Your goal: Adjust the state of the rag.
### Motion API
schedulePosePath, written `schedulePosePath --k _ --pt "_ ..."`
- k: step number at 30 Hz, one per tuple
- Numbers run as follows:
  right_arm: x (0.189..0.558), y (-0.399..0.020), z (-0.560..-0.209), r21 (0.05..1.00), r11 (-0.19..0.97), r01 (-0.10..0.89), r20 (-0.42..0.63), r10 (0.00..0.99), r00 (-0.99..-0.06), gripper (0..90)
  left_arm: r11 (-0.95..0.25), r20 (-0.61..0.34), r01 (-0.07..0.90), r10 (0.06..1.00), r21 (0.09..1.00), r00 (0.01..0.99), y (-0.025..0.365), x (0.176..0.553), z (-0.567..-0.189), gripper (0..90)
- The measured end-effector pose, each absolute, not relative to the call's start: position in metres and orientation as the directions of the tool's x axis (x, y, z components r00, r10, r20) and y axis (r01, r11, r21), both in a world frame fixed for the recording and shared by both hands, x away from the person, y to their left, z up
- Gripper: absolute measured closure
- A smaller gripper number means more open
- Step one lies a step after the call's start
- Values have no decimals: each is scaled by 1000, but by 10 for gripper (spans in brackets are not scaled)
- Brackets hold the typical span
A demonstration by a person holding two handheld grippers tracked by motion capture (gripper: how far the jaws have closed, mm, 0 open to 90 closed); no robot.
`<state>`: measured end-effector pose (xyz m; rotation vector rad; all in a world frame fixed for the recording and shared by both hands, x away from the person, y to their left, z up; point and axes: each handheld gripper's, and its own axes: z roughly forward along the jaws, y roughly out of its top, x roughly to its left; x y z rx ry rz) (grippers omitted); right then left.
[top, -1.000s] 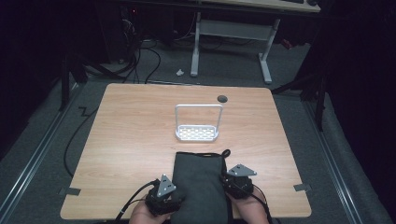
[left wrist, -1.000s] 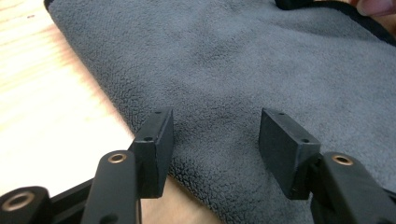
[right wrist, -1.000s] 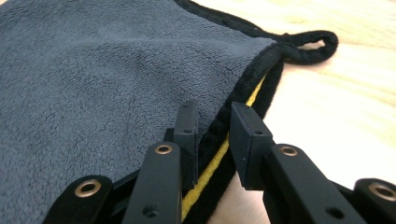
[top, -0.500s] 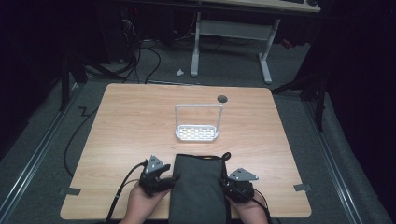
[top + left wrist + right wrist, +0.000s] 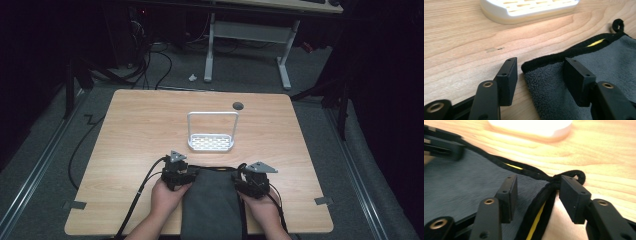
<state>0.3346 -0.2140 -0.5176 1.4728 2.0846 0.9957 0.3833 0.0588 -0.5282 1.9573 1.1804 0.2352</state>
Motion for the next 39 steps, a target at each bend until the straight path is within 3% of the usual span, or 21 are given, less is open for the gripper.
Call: schedulePosePath --k 7,15,20,25,31,39 --pt "337 -214 -522 724 171 669 89 938 -335 461 -198 -273 656 794 728 543 65 377 -528 488" --pt "343 -210 -529 722 176 670 90 936 -342 455 -180 -321 666 766 724 557 68 377 -533 572" --pt "343 -210 -530 732 206 649 69 926 -372 559 -203 -305 654 759 728 575 65 376 -534 626" --pt "342 -209 -530 735 199 648 100 914 -394 726 -218 -289 644 757 734 586 64 373 -535 744" --pt "341 -208 -531 739 207 641 98 908 -407 792 -216 -286 632 752 744 594 64 372 -534 806" --pt "336 -209 -523 778 194 598 92 906 -413 799 -165 -306 610 747 775 591 66 370 -526 837"
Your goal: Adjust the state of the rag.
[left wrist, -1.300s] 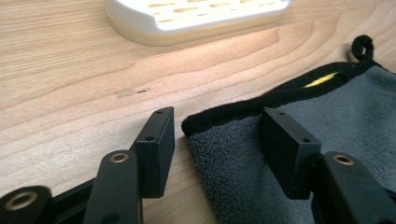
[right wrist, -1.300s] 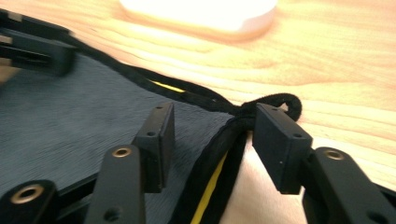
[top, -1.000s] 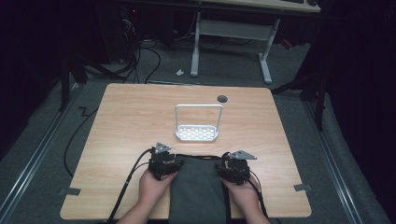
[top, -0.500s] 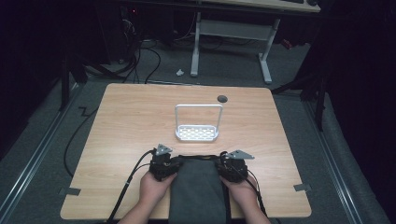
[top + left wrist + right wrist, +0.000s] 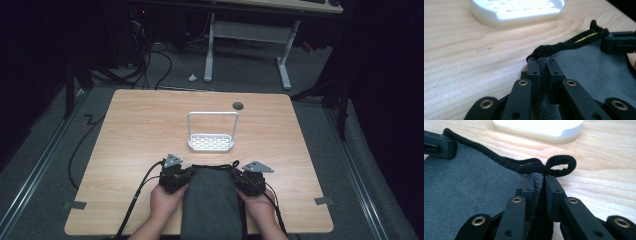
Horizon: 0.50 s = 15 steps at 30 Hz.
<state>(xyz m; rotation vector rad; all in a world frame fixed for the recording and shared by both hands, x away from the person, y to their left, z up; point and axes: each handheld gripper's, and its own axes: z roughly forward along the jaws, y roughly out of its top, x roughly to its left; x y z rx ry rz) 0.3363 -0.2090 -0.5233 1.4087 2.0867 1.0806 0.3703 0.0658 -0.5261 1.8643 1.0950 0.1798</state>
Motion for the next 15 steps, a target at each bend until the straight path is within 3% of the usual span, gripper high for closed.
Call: schedulePosePath --k 15 --pt "327 -211 -490 863 176 473 45 907 -420 799 -139 -227 479 745 867 627 64 366 -489 839"
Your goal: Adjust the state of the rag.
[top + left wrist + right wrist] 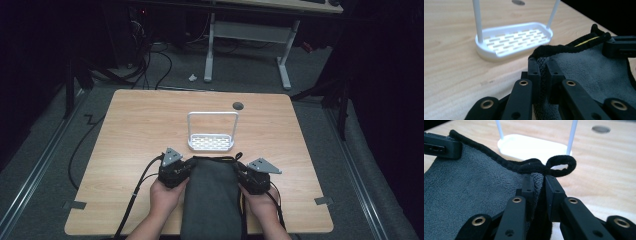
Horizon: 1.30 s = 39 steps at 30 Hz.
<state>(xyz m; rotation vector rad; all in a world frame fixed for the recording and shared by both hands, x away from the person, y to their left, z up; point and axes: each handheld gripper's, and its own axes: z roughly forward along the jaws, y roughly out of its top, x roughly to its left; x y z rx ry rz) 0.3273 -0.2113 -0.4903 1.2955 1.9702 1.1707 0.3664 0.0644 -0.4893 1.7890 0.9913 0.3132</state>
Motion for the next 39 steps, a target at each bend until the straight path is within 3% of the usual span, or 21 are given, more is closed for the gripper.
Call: schedulePosePath --k 20,39 --pt "325 -200 -422 953 160 259 -39 907 -418 799 -16 -199 314 743 949 639 78 369 -422 844" --pt "334 -197 -355 988 119 100 -70 915 -397 800 26 -116 146 747 989 655 81 376 -352 844"
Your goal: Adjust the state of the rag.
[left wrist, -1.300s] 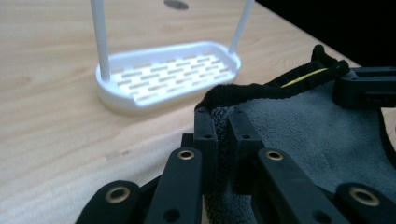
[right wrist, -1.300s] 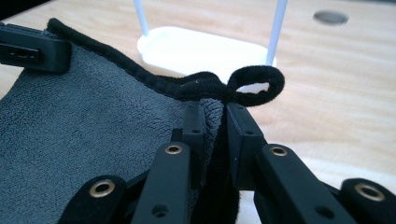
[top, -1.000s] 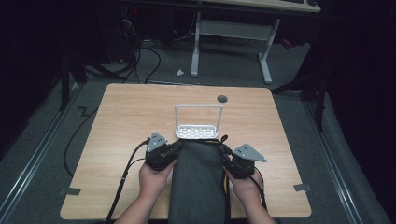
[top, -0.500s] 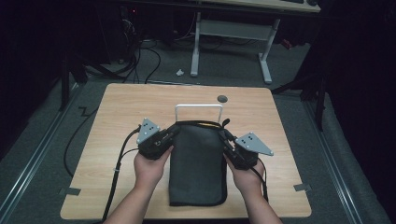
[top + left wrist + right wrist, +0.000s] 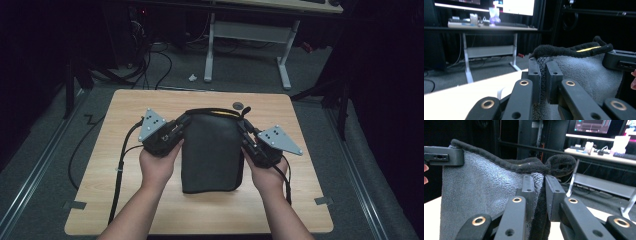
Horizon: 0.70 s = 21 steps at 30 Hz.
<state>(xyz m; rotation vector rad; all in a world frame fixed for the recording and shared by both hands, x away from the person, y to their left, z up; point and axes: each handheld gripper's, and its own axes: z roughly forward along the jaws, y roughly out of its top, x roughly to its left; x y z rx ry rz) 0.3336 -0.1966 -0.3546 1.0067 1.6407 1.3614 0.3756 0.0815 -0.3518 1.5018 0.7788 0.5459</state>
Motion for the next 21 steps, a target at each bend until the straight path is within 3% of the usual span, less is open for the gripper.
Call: schedulePosePath --k 10,21 --pt "341 -197 -325 993 112 45 -86 919 -384 799 27 -76 84 748 996 659 79 385 -321 844" --pt "363 -200 -307 995 97 30 -79 923 -377 799 37 -89 91 745 995 661 78 410 -305 844"
